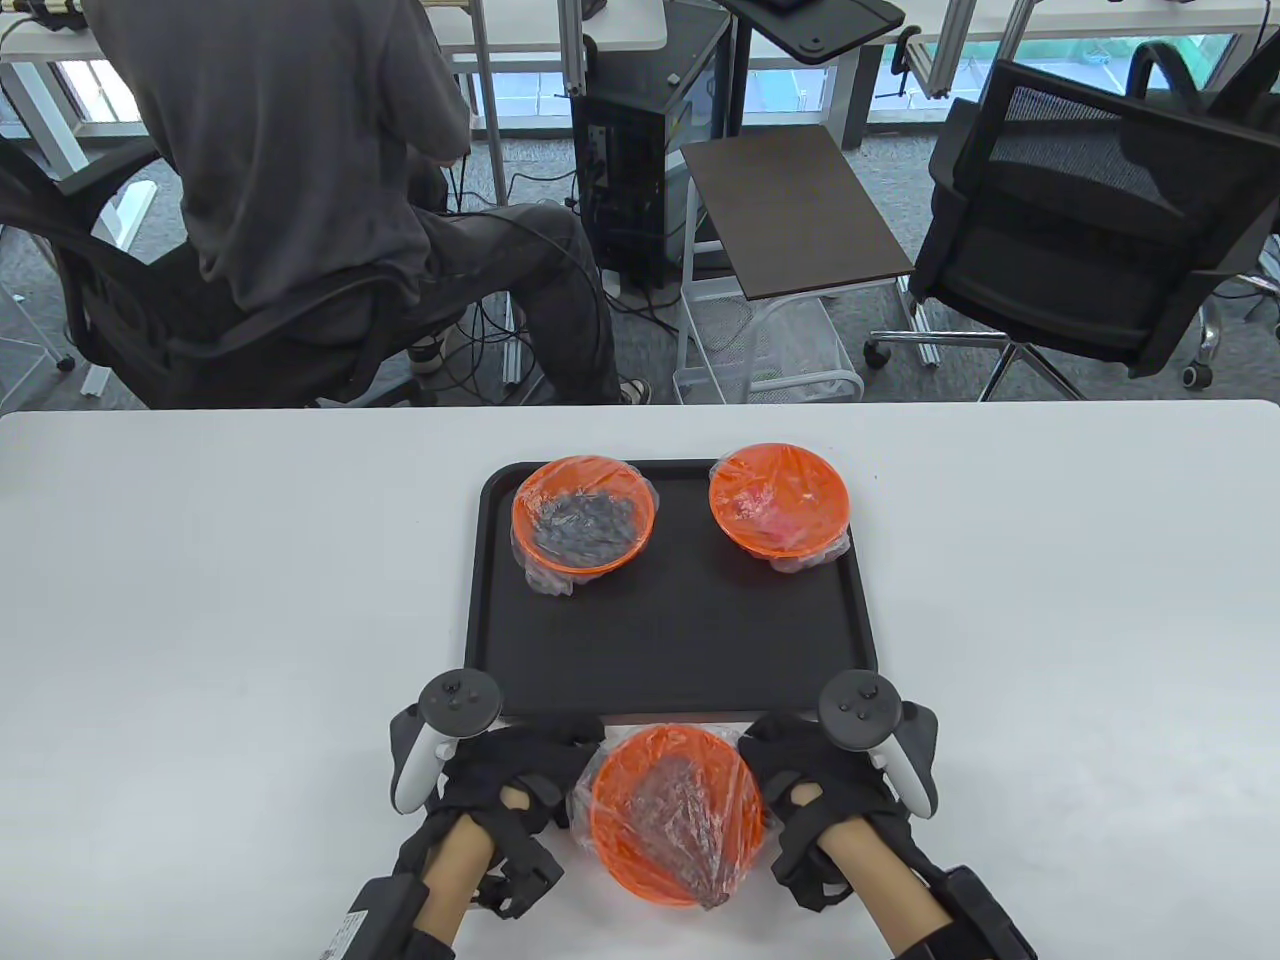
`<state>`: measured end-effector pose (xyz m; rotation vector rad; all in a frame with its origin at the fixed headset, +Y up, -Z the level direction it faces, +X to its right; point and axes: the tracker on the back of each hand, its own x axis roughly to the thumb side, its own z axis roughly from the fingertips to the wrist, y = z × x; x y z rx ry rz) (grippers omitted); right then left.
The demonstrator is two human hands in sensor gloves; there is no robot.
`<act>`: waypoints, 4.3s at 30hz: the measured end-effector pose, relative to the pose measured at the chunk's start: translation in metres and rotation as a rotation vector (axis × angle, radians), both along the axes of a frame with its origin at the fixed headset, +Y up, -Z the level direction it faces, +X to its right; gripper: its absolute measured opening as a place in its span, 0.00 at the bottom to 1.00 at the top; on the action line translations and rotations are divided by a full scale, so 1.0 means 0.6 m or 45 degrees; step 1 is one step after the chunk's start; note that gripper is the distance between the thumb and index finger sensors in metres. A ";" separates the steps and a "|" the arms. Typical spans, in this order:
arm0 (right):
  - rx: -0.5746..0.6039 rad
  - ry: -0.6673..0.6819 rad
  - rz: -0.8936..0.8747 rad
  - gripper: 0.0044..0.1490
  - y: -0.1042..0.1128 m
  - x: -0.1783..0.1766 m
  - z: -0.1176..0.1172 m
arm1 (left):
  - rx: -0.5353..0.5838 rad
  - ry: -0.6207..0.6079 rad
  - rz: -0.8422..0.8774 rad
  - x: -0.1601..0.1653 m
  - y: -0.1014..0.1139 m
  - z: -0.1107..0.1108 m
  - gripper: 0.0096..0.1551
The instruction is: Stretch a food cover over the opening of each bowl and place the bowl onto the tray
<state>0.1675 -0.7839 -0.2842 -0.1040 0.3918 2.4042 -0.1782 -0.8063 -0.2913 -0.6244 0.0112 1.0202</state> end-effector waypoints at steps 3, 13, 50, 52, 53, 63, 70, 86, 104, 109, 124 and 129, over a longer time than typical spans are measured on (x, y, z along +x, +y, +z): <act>-0.013 -0.010 -0.016 0.32 0.000 0.002 0.002 | -0.008 0.011 0.019 -0.003 0.000 0.002 0.28; -0.018 -0.017 0.012 0.42 0.022 0.019 0.013 | 0.091 0.054 -0.106 0.004 0.019 0.016 0.27; 0.153 0.071 0.082 0.35 0.065 -0.034 0.055 | 0.476 -0.002 -0.837 0.016 0.122 0.034 0.53; 0.181 0.078 0.098 0.34 0.074 -0.034 0.053 | 0.472 0.014 -0.829 0.012 0.121 0.035 0.53; 0.187 0.077 0.103 0.34 0.078 -0.033 0.051 | 0.471 0.014 -0.830 0.011 0.121 0.035 0.53; 0.273 -0.079 0.069 0.33 0.150 -0.011 -0.042 | 0.395 0.020 -0.819 0.002 0.114 0.036 0.54; 0.246 -0.196 0.084 0.33 0.152 -0.013 -0.126 | 0.387 0.020 -0.841 -0.002 0.110 0.042 0.54; 0.149 -0.270 0.112 0.33 0.090 -0.023 -0.192 | 0.370 -0.023 -0.877 0.009 0.105 0.042 0.54; 0.063 -0.287 0.019 0.34 0.069 -0.010 -0.187 | 0.338 -0.035 -0.861 0.010 0.107 0.044 0.54; 0.070 -0.339 -0.103 0.42 0.082 0.010 -0.176 | 0.331 -0.038 -0.859 0.010 0.107 0.043 0.54; 0.529 -0.056 0.205 0.50 0.206 0.022 -0.076 | 0.326 -0.066 -0.877 0.019 0.107 0.044 0.54; 0.585 0.108 0.409 0.54 0.192 0.018 -0.025 | 0.315 -0.075 -0.887 0.021 0.106 0.045 0.54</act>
